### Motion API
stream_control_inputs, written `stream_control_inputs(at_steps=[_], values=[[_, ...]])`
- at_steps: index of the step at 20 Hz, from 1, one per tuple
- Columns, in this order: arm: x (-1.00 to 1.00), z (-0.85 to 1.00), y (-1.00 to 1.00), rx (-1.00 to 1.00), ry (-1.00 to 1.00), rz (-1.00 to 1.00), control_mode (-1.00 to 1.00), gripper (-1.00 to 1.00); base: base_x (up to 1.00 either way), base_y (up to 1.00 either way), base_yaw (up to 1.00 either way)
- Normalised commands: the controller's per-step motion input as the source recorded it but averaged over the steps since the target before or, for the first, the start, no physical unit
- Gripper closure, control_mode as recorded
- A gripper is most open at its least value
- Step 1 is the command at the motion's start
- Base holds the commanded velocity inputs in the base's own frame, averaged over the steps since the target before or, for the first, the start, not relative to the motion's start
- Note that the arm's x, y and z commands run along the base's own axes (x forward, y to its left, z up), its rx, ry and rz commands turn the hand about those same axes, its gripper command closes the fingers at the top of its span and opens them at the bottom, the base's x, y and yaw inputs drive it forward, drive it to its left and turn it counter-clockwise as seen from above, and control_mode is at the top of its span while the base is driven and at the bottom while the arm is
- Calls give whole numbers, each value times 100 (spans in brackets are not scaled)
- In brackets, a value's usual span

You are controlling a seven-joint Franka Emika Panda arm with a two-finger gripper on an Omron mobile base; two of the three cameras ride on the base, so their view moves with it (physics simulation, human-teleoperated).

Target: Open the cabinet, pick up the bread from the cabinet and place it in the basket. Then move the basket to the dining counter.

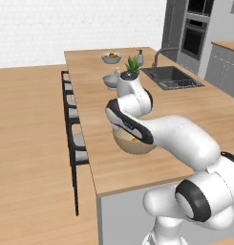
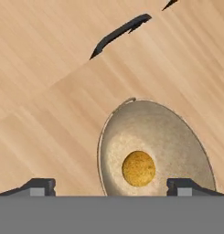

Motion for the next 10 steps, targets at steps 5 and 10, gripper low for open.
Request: stream_control_inputs(at_steps=[5, 10], values=[[-58, 98, 0, -13, -18, 0, -100, -100, 0, 0, 0], [-23, 54, 8, -6, -5, 0, -100, -100, 0, 0, 0]])
